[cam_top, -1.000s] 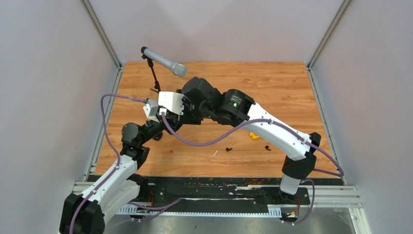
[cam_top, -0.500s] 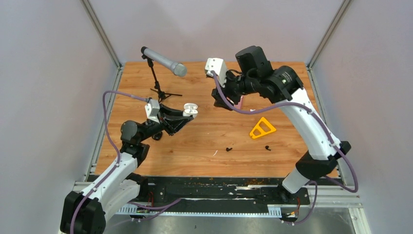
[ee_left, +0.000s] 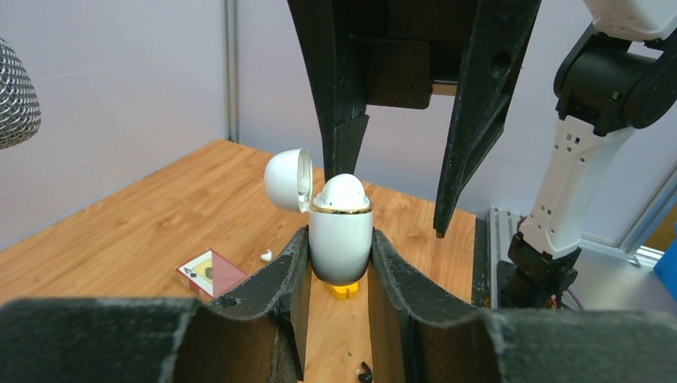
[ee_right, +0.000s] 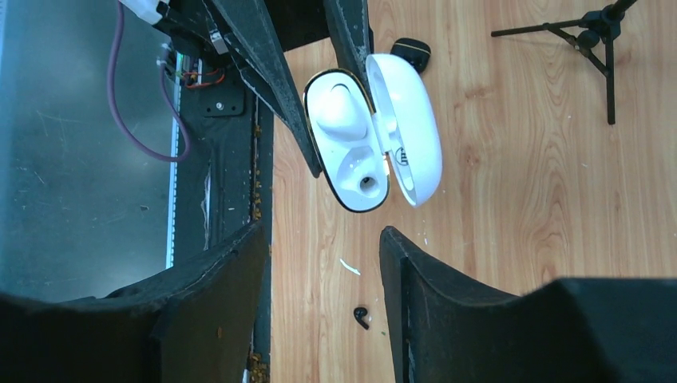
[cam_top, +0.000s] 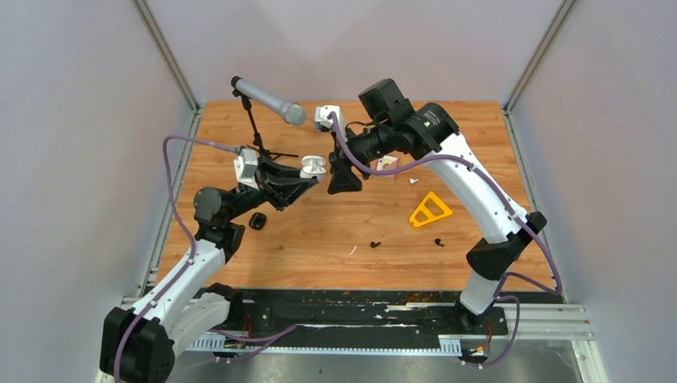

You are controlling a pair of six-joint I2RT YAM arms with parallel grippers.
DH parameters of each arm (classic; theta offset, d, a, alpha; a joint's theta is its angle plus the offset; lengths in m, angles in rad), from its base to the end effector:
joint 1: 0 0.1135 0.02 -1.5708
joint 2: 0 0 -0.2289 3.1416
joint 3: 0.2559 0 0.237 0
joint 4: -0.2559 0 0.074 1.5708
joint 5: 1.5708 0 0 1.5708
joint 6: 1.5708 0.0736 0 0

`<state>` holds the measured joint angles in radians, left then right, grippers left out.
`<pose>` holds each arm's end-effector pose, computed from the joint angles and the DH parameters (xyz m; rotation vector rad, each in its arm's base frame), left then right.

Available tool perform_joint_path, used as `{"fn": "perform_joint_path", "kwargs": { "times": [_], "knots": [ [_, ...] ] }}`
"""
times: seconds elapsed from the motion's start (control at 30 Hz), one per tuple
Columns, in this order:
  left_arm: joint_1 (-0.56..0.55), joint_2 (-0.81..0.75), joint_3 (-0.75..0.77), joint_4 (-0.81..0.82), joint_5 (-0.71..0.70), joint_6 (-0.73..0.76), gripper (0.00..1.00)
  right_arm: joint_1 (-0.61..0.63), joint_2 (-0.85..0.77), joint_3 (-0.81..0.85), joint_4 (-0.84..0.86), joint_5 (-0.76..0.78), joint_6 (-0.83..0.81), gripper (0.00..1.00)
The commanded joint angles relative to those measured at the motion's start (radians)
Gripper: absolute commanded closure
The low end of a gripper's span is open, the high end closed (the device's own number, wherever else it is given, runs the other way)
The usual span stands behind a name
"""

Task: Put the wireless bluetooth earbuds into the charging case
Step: Place the earbud in the charging case.

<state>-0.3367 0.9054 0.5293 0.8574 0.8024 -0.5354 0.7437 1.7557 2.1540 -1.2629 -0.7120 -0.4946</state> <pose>0.1948 -0.1243 0.3231 0.6532 1.1638 -1.1825 0.2135 0.2617 0.3840 -1.6308 1.7320 0.9775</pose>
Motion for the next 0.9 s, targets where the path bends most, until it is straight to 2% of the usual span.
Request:
{"fn": "perform_joint_path", "kwargs": {
  "times": [0.0, 0.27, 0.63, 0.87],
  "knots": [
    [0.005, 0.006, 0.042, 0.034, -0.005, -0.024, 1.00, -0.009, -0.006, -0.007, 0.102, -0.069, 0.059, 0.45],
    [0.014, 0.006, 0.058, 0.040, -0.055, -0.077, 1.00, -0.021, 0.011, -0.022, 0.177, -0.116, 0.140, 0.46],
    [0.018, 0.027, 0.079, 0.037, -0.023, -0.077, 1.00, -0.052, 0.027, -0.009, 0.230, -0.135, 0.210, 0.48],
    [0.018, 0.036, 0.081, 0.046, -0.013, -0.081, 1.00, -0.057, 0.024, -0.031, 0.235, -0.168, 0.211, 0.55]
  ]
}}
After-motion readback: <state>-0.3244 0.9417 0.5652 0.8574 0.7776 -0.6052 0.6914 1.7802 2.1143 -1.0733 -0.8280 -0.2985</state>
